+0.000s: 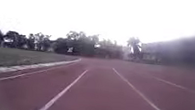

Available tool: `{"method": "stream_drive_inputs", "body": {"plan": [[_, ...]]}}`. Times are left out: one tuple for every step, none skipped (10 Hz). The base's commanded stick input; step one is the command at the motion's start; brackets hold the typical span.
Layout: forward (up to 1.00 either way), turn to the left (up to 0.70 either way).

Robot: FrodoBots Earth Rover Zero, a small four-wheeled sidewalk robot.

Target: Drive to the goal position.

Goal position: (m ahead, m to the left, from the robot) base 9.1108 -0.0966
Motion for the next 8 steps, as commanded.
{"method": "stream_drive_inputs", "body": {"plan": [[0.67, 0.0], [0.67, 0.0], [0.67, 0.0], [0.68, 0.0], [0.68, -0.11], [0.68, -0.25], [0.68, -0.25], [0.68, -0.14]]}}
